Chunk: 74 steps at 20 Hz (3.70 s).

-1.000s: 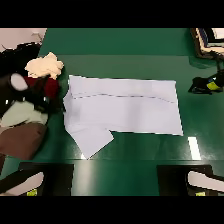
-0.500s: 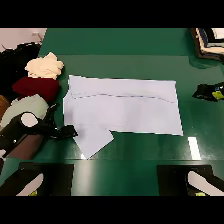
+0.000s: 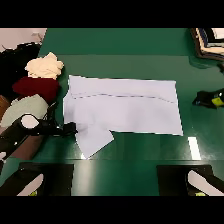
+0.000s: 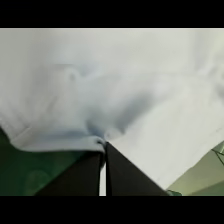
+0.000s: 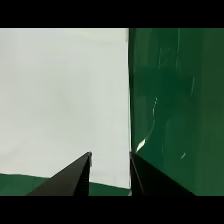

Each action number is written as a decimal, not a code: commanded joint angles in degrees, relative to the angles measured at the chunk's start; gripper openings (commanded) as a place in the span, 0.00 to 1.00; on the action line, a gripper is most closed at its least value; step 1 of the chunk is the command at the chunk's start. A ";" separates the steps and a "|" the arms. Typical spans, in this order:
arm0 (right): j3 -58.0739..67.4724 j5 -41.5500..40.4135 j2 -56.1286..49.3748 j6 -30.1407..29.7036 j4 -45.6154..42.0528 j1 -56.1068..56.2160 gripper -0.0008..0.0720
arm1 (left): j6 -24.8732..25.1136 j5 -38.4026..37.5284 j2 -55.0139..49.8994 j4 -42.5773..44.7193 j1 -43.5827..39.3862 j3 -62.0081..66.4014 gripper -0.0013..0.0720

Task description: Fold the shirts.

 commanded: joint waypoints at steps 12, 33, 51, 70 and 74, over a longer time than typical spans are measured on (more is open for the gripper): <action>-29.00 -7.10 0.07 -8.13 18.05 -18.82 0.59 | 3.28 -1.09 0.02 -1.73 -0.04 2.32 0.05; -11.43 5.99 13.99 -4.22 3.58 -8.94 0.03 | -8.09 -13.29 19.19 8.13 -0.04 10.27 0.05; 22.27 0.48 -29.51 -7.52 21.97 -3.30 0.65 | -1.07 4.04 -20.37 9.86 -0.04 36.13 0.84; 21.55 5.64 -37.33 -18.62 30.01 -1.09 0.03 | -4.09 15.43 -39.80 1.73 -21.68 47.63 0.05; 27.74 6.67 -28.35 -14.45 31.89 2.29 0.03 | -4.02 15.17 -46.14 1.51 -23.54 54.77 0.05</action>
